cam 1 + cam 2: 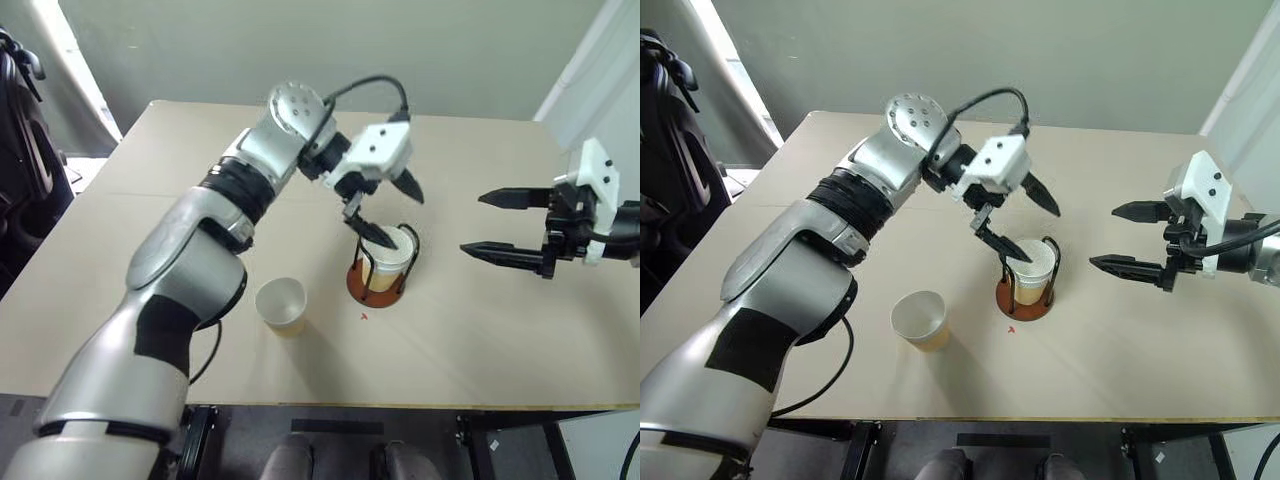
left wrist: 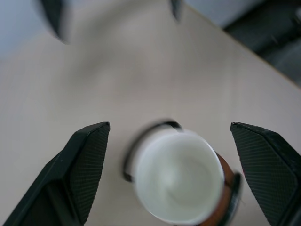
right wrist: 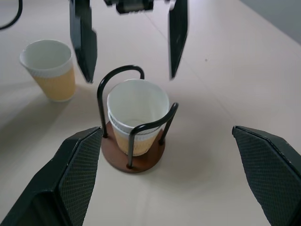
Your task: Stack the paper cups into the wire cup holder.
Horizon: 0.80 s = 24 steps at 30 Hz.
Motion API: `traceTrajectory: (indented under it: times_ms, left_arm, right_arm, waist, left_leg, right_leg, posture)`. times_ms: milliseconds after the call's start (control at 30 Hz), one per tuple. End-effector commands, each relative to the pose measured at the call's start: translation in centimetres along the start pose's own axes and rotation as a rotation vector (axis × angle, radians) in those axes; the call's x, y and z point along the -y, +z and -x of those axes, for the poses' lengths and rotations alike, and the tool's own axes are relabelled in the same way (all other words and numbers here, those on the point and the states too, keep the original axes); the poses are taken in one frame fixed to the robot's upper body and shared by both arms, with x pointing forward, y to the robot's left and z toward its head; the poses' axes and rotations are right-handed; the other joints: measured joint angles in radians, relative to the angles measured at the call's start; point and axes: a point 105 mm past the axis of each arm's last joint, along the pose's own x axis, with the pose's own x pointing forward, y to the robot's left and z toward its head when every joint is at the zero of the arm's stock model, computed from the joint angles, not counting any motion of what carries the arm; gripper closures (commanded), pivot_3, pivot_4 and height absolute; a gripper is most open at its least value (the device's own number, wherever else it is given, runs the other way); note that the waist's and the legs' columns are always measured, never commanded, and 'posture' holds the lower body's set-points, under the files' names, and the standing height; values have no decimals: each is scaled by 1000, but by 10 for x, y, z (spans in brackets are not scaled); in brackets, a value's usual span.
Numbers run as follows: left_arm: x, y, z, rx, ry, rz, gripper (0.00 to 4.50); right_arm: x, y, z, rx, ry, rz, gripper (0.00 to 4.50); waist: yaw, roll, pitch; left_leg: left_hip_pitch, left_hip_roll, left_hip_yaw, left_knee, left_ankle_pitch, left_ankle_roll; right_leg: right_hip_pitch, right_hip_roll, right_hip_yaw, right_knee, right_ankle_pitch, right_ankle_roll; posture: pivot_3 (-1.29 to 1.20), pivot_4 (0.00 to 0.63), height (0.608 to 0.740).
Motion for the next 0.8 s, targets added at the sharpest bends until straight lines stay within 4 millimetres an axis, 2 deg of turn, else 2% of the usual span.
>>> traceTrajectory:
  times_ms: [33, 167, 267, 400, 567, 667, 800]
  left_arm:
    - [-5, 4, 25, 33, 74, 9, 8]
    - [-3, 0, 51, 48, 160, 56, 8]
    - [12, -9, 73, 26, 194, 106, 8]
    - [44, -16, 100, -9, 203, 205, 8]
    - [79, -15, 108, -39, 167, 244, 8]
    - [100, -14, 109, -88, 128, 226, 8]
    - [118, -6, 107, -140, 74, 187, 8]
  right_arm:
    - [2, 6, -3, 22, -22, 48, 0]
    - [-1, 3, -11, 53, 3, 27, 0]
    - [-12, 0, -18, 70, 71, -5, 0]
    - [-23, 3, -25, 108, 152, -31, 0]
    - [-28, 6, -31, 151, 181, -30, 0]
    - [-30, 1, -33, 138, 188, -26, 0]
    - [-28, -1, -33, 133, 193, -35, 0]
  waist:
    - [-1, 0, 0]
    - [-6, 0, 0]
    - [-7, 0, 0]
    - [-15, 0, 0]
    - [-14, 0, 0]
    - [-17, 0, 0]
    - [-23, 0, 0]
  left_leg:
    - [0, 0, 1, 0, 0, 0]
    - [2, 1, 3, 0, -1, 2]
    - [2, 1, 4, 1, -1, 2]
    - [3, 1, 4, 0, -1, 3]
    - [3, 1, 2, -1, -1, 3]
    - [4, 0, 1, 0, -1, 3]
    - [7, 1, 1, -1, -1, 3]
  right_leg:
    - [0, 0, 1, 0, 0, 0]
    - [0, 0, 2, 0, 0, 0]
    - [-1, 0, 2, 0, -1, 1]
    - [-4, 1, 1, 0, 0, 2]
    - [-5, 1, 0, -1, 0, 1]
    - [-5, -1, 1, -2, 0, 1]
    - [-4, -1, 2, 0, -1, 0]
  posture:
    - [0, 150, 740]
    - [0, 150, 740]
    - [0, 150, 740]
    - [0, 150, 740]
    - [0, 150, 740]
    - [0, 150, 740]
    - [0, 150, 740]
